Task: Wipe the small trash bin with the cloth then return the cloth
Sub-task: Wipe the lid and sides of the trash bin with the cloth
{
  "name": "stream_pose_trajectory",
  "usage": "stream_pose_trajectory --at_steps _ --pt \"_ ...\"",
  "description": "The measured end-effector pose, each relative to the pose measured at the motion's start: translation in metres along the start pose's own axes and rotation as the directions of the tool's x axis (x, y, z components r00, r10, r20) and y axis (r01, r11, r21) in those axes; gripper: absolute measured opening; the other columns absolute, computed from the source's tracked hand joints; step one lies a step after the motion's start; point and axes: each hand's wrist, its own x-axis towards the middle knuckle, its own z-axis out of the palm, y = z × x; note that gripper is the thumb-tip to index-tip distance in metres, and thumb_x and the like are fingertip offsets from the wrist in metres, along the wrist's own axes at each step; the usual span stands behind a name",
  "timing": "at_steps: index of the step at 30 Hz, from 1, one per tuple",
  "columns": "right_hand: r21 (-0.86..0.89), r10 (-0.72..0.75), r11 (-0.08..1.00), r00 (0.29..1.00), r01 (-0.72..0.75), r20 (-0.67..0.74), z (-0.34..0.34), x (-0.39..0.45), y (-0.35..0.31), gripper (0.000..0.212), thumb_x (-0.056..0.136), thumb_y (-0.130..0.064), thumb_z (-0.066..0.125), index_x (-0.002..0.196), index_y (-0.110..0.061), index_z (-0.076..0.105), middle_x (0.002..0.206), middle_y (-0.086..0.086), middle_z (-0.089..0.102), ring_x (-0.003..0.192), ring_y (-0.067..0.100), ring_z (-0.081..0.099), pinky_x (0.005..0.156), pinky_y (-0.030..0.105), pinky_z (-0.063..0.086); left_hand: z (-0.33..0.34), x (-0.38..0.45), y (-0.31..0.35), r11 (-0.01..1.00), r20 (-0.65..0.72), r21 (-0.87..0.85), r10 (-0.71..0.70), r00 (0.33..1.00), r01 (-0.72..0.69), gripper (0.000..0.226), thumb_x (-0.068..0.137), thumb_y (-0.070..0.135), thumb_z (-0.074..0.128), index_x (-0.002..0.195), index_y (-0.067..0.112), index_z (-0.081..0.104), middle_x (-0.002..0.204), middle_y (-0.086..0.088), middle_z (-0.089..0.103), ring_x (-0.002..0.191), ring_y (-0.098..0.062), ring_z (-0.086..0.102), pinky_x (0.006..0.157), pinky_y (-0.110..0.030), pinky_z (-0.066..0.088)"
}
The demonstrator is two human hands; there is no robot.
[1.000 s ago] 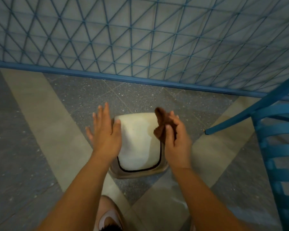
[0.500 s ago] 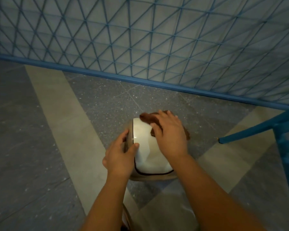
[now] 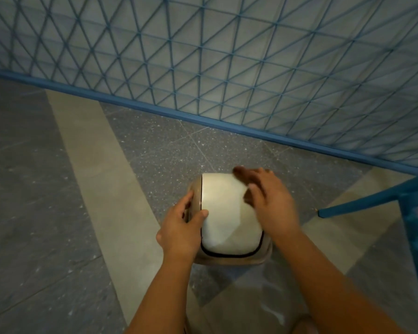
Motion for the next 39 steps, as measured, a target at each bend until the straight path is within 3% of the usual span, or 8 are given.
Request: stream_pose_trajectory --at_steps 8,14,16,18,25,30,34,39 --pt "-0.085 -0.448 0.877 0.868 0.473 0.216 0.051 -0.007 -0.047 0.044 0.092 -0.035 0.036 0.127 -0.020 0.059 0.141 0.001 0.052 0.138 0.022 0.039 0.118 0.037 0.016 0.003 0.004 -0.004 0.997 -0.054 0.071 -0.015 0.998 0.019 0.015 0.088 0.035 0.060 0.103 0.037 0.062 0.110 0.006 0.065 0.108 -0.018 0.060 0.098 -0.039 0.041" --pt "0.098 -0.035 0.995 0.999 0.037 -0.024 0.004 0.012 0.016 0.029 0.098 -0.025 0.045 0.125 -0.027 0.055 0.124 -0.001 0.062 0.117 0.022 0.056 0.100 0.036 0.043 0.002 0.005 0.000 0.997 0.051 -0.080 -0.002 0.999 0.006 0.054 0.076 0.039 0.073 0.126 0.048 0.054 0.117 0.017 0.063 0.108 -0.009 0.059 0.108 -0.040 0.035" --pt "0.020 0.020 1.000 0.998 -0.019 -0.054 0.008 0.000 0.021 0.032 0.097 -0.025 0.044 0.128 -0.025 0.054 0.136 -0.001 0.055 0.131 0.026 0.045 0.112 0.039 0.031 0.001 0.002 0.003 0.993 0.091 -0.114 0.008 0.996 0.003 0.054 0.076 0.038 0.072 0.126 0.047 0.055 0.117 0.015 0.064 0.104 -0.010 0.062 0.104 -0.042 0.041" --pt "-0.153 -0.143 0.979 0.989 0.134 -0.048 0.019 -0.015 0.017 0.036 0.095 -0.026 0.043 0.130 -0.025 0.053 0.145 -0.002 0.045 0.141 0.026 0.030 0.119 0.043 0.010 0.001 0.000 0.007 0.993 0.131 -0.114 0.019 0.991 -0.004 0.050 0.085 0.031 0.067 0.132 0.038 0.054 0.123 0.010 0.061 0.106 -0.011 0.059 0.102 -0.033 0.041" --pt "-0.217 -0.518 0.833 0.855 0.509 0.016 0.054 -0.044 0.005 0.044 0.086 -0.020 0.047 0.130 -0.019 0.052 0.141 0.005 0.051 0.136 0.028 0.034 0.116 0.042 0.015 -0.001 0.010 0.004 0.998 0.138 -0.057 -0.004 0.990 0.012 0.039 0.069 0.047 0.050 0.095 0.076 0.049 0.109 0.016 0.067 0.106 -0.013 0.062 0.106 -0.047 0.037" --pt "-0.266 -0.603 0.682 0.730 0.681 0.321 0.075 -0.085 0.047 0.050 0.078 -0.021 0.072 0.125 -0.024 0.056 0.131 0.001 0.061 0.128 0.023 0.050 0.117 0.043 0.020 -0.005 0.016 0.007 0.997 0.118 -0.082 0.000 0.993 0.010 0.023 0.081 0.047 0.062 0.100 0.060 0.062 0.109 0.018 0.066 0.109 -0.012 0.060 0.107 -0.046 0.036" --pt "-0.169 -0.620 0.743 0.762 0.647 0.188 0.057 -0.096 0.039 0.038 0.089 -0.026 0.052 0.127 -0.024 0.051 0.134 0.000 0.058 0.132 0.021 0.044 0.117 0.035 0.020 -0.011 0.012 0.020 0.987 0.076 0.146 0.051 0.996 -0.062 0.033 0.085 0.058 0.055 0.117 0.053 0.057 0.117 0.020 0.059 0.117 -0.009 0.054 0.110 -0.040 0.025" --pt "-0.074 -0.633 0.769 0.773 0.635 0.051 0.033 -0.101 0.008 0.036 0.101 -0.033 0.028 0.127 -0.022 0.051 0.136 -0.002 0.055 0.134 0.018 0.039 0.114 0.033 0.025 -0.008 0.003 0.034 0.923 -0.009 0.128 0.366 0.931 -0.362 0.038 0.094 0.025 0.049 0.126 0.046 0.054 0.131 0.014 0.051 0.127 -0.008 0.041 0.111 -0.027 0.008"
